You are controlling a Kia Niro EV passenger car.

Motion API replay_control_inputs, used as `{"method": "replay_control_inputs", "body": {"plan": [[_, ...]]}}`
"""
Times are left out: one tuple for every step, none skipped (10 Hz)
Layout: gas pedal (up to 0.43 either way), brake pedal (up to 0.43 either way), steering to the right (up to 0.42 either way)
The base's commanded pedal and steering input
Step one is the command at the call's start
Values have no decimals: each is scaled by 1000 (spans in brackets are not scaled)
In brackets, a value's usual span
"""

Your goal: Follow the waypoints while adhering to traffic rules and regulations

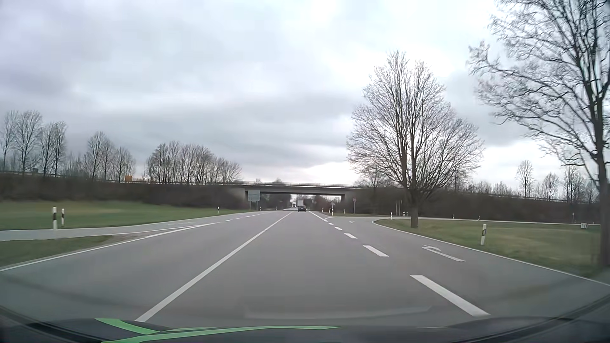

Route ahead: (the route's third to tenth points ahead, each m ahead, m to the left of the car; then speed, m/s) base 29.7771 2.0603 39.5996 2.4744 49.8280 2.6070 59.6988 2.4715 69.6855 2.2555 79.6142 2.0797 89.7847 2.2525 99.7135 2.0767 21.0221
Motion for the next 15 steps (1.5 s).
{"method": "replay_control_inputs", "body": {"plan": [[189, 0, 3], [189, 0, 3], [189, 0, 3], [189, 0, 3], [189, 0, 3], [189, 0, 2], [189, 0, 1], [189, 0, 1], [189, 0, 1], [189, 0, 1], [189, 0, 1], [189, 0, 2], [189, 0, 1], [189, 0, 1], [189, 0, 1]]}}
